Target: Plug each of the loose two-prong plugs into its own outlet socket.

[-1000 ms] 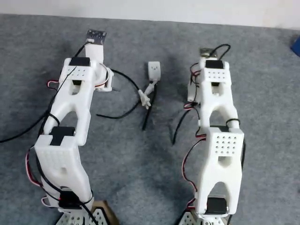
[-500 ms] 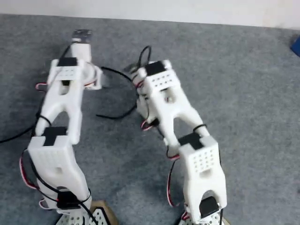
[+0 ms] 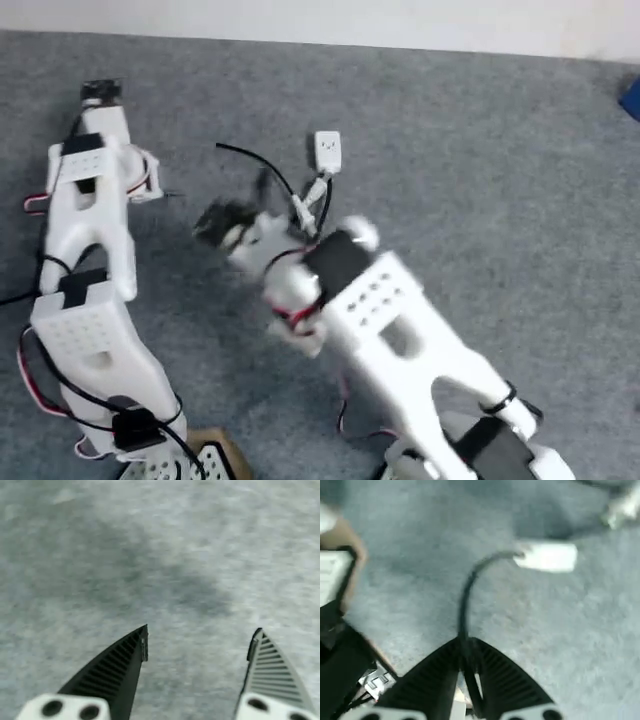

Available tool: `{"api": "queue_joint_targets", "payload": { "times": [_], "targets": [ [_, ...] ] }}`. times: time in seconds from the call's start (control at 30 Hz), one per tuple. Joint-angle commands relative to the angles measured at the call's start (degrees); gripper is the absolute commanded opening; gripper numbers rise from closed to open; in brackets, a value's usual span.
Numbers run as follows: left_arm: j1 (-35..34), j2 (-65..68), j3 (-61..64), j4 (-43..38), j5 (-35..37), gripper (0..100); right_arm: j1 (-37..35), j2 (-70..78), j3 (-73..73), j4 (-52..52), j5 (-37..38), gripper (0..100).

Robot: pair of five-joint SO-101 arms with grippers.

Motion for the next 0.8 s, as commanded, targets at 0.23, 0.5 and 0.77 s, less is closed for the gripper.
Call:
{"api": "queue_joint_targets", "payload": {
  "times": [0.23,0.5,0.77],
  "targets": [
    [-3.47,-0.13,-1.27,-0.88,-3.16,32,-6.99,1.98,-21.85,1.10,-5.54,0.8],
    [-6.55,-0.13,-1.27,-0.88,-5.63,32,-9.45,12.18,-41.89,1.10,-11.52,0.7],
    [-4.88,-0.84,-2.68,5.71,-14.59,33,3.38,13.58,-28.88,0.92,-11.43,0.9]
  ]
}}
